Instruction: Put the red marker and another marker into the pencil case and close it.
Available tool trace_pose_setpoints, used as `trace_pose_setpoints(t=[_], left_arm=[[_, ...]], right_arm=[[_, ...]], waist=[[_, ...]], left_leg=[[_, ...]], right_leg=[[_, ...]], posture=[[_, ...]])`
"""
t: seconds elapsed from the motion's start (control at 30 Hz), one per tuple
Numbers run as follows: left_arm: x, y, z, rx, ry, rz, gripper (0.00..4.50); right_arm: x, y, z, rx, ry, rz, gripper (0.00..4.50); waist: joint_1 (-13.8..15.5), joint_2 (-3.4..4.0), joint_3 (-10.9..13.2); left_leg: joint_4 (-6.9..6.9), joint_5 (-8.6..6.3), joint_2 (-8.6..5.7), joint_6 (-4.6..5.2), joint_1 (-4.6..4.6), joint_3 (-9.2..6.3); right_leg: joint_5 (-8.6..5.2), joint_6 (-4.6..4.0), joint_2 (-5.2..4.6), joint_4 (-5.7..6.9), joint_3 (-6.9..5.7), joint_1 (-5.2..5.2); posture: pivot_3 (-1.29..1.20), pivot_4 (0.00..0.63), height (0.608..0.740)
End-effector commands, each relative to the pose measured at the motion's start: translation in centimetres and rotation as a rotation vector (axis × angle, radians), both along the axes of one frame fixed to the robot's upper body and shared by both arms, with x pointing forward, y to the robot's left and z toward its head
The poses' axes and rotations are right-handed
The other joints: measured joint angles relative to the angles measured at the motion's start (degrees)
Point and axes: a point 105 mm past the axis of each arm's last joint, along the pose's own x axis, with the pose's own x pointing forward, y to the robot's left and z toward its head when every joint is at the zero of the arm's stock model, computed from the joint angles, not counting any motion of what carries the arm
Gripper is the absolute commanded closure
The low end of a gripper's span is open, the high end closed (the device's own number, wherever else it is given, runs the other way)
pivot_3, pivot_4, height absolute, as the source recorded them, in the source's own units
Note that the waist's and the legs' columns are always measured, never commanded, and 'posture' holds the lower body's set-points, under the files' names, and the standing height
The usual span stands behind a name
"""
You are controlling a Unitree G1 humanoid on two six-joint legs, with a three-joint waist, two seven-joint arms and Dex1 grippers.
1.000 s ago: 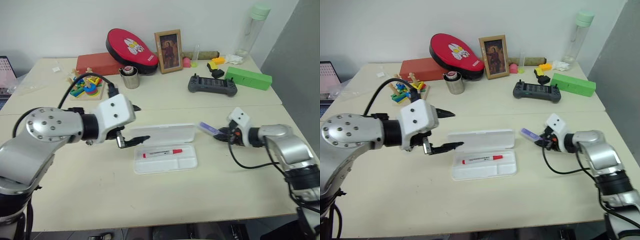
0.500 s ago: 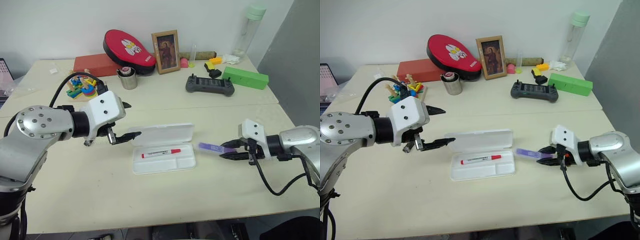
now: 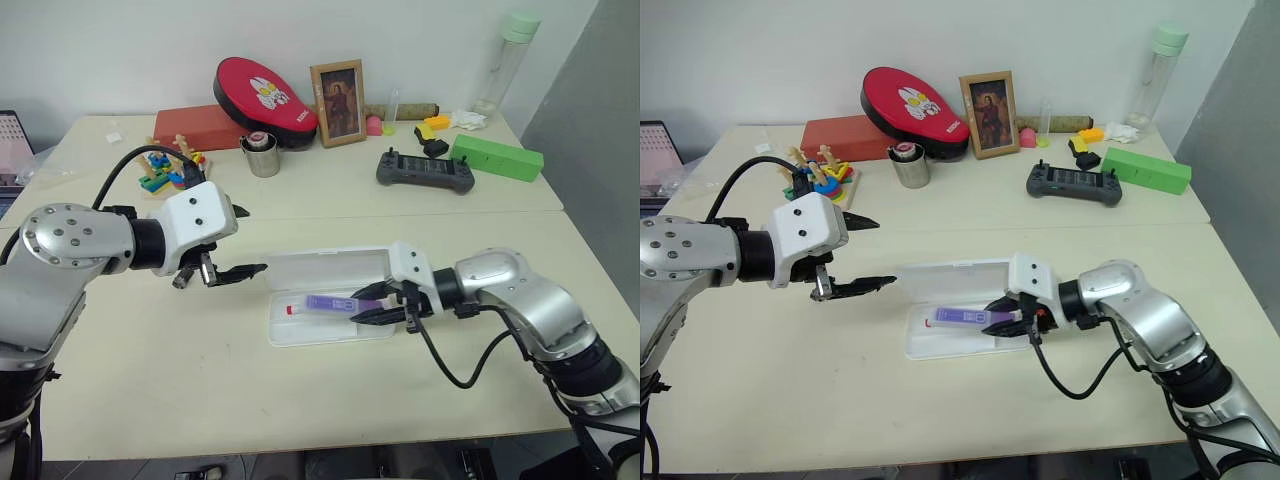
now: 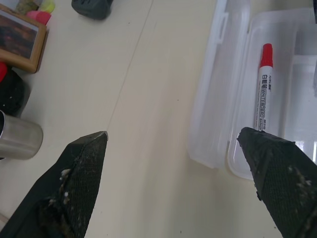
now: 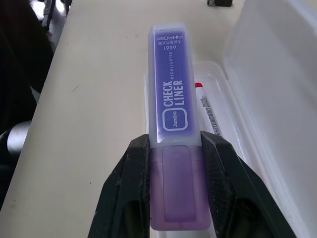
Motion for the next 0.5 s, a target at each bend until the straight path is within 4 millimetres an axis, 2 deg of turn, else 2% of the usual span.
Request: trace_pose_setpoints(t=[0.03,0.17,0.3,0.5], left_arm=[[0.3,0.1,0.9,0.040,-0.039,-0.018,0.00],[0.5,0.1,0.8,0.046,-0.031,-0.027,0.00],[0.5,0.2,0.6,0.055,-0.022,-0.034,0.00],[0.5,0.3,0.7,0.062,-0.018,-0.034,0.00]], right_arm=[[0.1,1.2,-0.2,-0.008,-0.036,0.025,3.42],[0.1,1.9,-0.9,-0.009,-0.024,0.028,3.42],[0.9,2.9,-3.0,-0.035,-0.018,0.000,3.42],[1.7,4.2,-4.0,-0.037,-0.031,-0.005,3.42]], waist=[[-0.1,0.00,0.0],[-0.1,0.00,0.0],[-0.2,0.00,0.0],[-0.2,0.00,0.0]], left_leg=[[0.00,0.00,0.04,0.00,0.00,0.00],[0.00,0.00,0.12,0.00,0.00,0.02],[0.00,0.00,0.23,0.00,0.01,0.03],[0.00,0.00,0.33,0.00,0.01,0.09]], right_leg=[[0.00,0.00,0.04,0.01,0.00,0.00],[0.00,0.00,0.12,0.03,0.00,-0.04],[0.00,0.00,0.23,0.04,0.01,-0.06],[0.01,-0.03,0.33,0.12,0.07,-0.14]], posture=[[0.00,0.150,0.740],[0.00,0.150,0.740],[0.00,0.150,0.740],[0.00,0.150,0.740]])
